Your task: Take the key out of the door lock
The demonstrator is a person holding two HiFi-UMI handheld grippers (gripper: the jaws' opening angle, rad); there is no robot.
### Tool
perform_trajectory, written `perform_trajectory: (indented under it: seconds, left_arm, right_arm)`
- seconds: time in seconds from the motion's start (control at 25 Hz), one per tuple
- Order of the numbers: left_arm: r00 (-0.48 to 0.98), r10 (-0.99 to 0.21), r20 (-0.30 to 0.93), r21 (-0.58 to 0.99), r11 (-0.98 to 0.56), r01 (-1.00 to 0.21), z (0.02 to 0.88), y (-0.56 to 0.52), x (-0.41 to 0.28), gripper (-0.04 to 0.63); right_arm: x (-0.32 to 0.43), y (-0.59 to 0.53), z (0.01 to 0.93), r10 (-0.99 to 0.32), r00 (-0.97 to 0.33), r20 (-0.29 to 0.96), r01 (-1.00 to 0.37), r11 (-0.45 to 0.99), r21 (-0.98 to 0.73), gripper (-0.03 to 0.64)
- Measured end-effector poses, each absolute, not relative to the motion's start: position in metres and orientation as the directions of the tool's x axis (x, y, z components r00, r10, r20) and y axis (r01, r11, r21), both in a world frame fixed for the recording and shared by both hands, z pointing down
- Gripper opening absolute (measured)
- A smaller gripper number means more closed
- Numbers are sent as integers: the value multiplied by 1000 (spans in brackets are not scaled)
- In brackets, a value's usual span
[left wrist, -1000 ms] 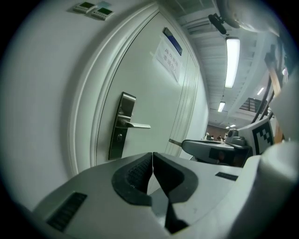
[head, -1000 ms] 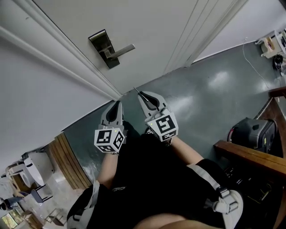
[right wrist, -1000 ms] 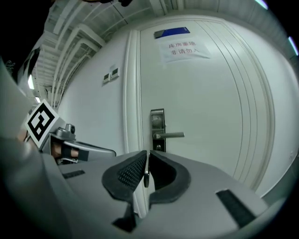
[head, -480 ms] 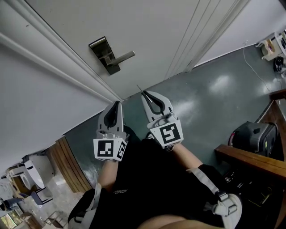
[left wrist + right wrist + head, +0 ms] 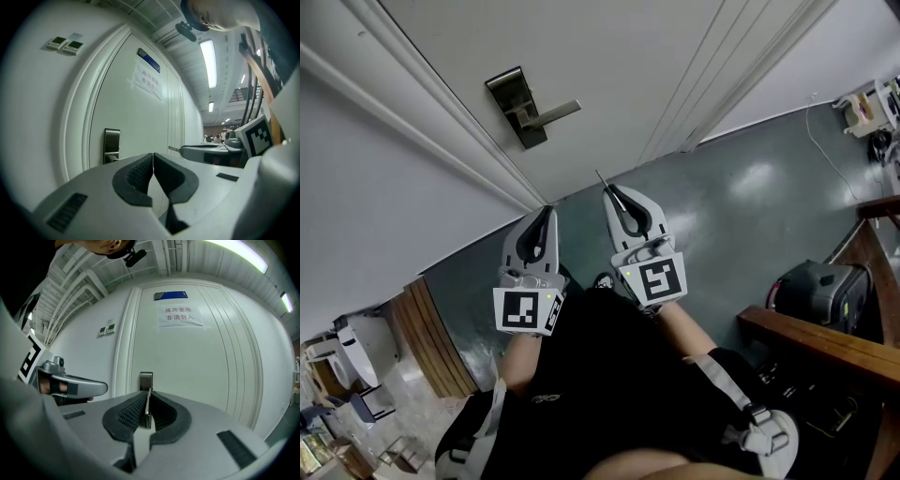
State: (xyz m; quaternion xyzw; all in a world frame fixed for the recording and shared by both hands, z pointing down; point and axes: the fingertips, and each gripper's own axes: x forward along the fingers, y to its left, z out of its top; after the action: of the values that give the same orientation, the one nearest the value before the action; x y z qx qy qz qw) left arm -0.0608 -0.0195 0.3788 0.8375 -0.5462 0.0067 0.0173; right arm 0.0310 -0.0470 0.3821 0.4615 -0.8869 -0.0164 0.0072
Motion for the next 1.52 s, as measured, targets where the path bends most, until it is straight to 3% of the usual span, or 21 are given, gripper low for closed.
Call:
perform_trajectory:
  seconds: [1.52]
  left_arm:
    - [417,-909,17,27,-416,-909,376,-13,-59,25]
  right_arm:
    - [38,-37,374,-832,-553,-41,-833,551,49,31]
